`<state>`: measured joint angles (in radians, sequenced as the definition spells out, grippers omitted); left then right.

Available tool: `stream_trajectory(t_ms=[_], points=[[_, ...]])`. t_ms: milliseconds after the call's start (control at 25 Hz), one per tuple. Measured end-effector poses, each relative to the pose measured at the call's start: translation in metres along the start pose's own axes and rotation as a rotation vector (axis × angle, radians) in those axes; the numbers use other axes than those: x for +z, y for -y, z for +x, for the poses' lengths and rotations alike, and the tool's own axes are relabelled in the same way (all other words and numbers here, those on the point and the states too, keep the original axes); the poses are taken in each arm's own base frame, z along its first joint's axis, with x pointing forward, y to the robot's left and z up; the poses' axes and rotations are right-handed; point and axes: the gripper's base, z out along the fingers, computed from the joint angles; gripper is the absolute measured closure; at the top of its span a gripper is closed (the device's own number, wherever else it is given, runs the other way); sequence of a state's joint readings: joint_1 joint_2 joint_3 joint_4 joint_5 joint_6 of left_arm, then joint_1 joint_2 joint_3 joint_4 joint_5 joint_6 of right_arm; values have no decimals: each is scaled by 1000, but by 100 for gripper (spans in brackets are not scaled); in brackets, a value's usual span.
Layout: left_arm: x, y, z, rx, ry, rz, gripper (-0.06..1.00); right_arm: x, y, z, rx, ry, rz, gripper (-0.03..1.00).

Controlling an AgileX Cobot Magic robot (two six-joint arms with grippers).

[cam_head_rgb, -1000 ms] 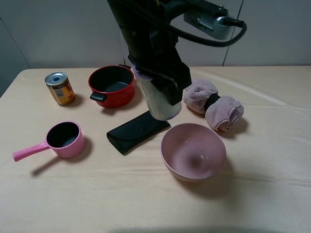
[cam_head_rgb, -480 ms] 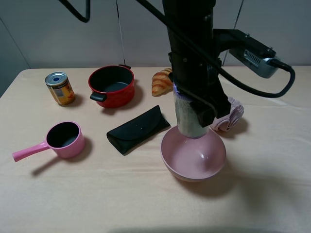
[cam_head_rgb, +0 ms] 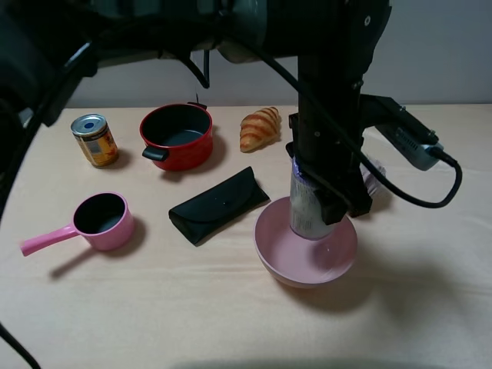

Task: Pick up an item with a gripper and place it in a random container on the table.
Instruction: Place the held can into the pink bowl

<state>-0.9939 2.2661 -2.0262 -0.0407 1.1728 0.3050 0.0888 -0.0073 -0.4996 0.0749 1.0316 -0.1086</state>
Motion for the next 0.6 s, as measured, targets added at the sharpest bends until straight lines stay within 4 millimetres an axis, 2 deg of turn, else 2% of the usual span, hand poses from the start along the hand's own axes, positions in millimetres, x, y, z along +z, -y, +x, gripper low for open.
stream_trajectory(t_ms=[600], points=[[45,4,2,18,-79,12,29,0,0,0,0,0,0,27]])
